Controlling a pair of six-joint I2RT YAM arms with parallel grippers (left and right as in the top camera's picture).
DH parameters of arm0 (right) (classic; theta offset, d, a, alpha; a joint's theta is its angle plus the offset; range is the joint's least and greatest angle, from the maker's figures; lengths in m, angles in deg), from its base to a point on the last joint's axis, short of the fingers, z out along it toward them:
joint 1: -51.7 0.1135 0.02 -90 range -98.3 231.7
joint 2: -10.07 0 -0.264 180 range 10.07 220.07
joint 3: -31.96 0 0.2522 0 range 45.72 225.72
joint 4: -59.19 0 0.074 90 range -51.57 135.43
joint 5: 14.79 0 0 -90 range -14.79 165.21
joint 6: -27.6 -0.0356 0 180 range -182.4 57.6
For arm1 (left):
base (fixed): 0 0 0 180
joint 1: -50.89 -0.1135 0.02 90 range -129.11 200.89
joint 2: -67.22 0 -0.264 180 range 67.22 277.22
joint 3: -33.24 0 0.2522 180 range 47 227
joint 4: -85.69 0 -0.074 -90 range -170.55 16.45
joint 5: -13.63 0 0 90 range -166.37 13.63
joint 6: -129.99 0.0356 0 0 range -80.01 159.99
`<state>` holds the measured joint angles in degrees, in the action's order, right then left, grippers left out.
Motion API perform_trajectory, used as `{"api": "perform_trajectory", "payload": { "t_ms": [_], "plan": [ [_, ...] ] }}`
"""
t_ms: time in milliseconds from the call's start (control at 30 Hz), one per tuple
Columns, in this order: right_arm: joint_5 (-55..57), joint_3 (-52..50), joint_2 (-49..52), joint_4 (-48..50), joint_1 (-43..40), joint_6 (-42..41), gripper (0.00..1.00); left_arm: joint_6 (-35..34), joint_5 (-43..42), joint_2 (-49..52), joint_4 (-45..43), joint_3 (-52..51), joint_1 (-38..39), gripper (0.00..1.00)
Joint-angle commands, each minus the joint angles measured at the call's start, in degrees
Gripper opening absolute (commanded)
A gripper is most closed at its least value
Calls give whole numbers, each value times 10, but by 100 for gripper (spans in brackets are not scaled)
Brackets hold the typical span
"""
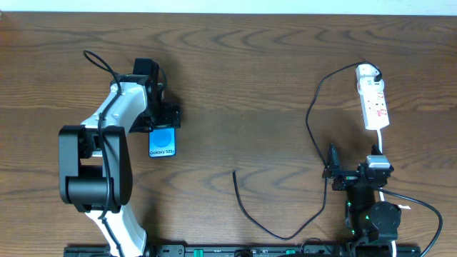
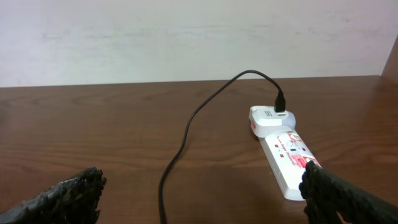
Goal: Plug charger to phone and switch on socket
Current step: 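Lower the open left gripper around the phone's bottom edge, then close the left gripper on the phone's bottom end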
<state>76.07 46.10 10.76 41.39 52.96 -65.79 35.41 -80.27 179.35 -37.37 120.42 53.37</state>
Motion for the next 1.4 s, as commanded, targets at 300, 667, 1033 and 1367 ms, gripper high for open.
{"api": "perform_trajectory", "payload": {
  "t_ms": [300,667,1033,1367],
  "plan": [
    [-1,-1,-4,-2,3,7,99,-7,-1,8,-7,-9,7,98],
    [-1,-1,-4,-2,3,7,99,-7,1,8,-13,-9,12,98],
    [-1,-1,-4,-2,3,7,99,-7,1,9,-11,-11,12,98],
    [-1,-1,-4,-2,3,7,99,-7,1,9,-9,-11,12,98]
  ]
}}
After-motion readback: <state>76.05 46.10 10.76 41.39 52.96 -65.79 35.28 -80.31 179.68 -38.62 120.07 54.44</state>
